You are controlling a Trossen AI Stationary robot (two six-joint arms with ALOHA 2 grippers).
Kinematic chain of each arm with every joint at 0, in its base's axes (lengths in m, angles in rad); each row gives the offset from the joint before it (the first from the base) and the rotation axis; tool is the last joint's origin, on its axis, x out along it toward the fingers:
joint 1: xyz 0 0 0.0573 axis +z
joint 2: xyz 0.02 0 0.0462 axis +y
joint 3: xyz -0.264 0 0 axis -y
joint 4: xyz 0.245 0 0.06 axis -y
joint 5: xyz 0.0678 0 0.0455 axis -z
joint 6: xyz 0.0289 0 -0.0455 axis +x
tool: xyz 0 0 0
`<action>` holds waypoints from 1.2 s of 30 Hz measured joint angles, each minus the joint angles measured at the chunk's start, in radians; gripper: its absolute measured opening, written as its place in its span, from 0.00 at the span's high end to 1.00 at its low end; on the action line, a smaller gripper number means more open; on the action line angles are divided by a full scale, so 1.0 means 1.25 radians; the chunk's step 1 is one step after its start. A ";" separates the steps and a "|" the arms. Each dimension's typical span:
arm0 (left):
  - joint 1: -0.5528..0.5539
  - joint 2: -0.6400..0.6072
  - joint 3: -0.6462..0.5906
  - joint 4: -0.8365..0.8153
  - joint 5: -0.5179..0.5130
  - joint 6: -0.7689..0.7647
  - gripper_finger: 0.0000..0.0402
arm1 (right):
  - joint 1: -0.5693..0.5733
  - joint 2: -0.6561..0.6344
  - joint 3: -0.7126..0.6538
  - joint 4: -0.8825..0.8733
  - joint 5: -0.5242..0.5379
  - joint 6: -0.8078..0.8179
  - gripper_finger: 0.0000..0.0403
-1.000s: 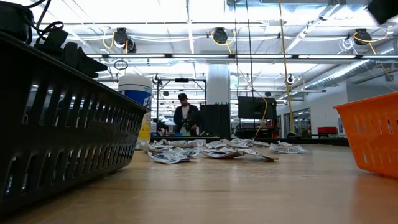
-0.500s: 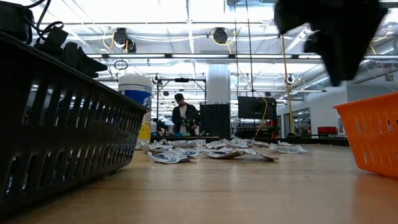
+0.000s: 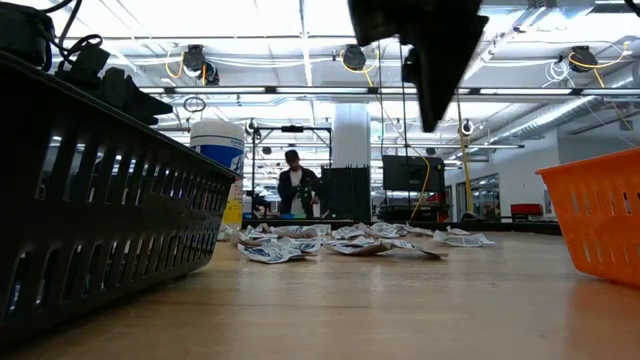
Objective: Pick & Place First Aid Supplies
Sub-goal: Put the alcohol pad into the blue bin
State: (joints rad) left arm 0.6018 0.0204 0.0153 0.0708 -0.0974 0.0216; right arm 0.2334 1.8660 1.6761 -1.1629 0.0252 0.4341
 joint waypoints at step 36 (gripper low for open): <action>0.000 0.000 0.000 0.000 0.000 0.000 0.01 | 0.031 0.156 -0.129 0.239 0.000 0.056 0.60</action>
State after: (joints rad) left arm 0.6018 0.0204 0.0152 0.0708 -0.0975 0.0216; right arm 0.2727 2.0616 1.5149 -0.8638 0.0254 0.5037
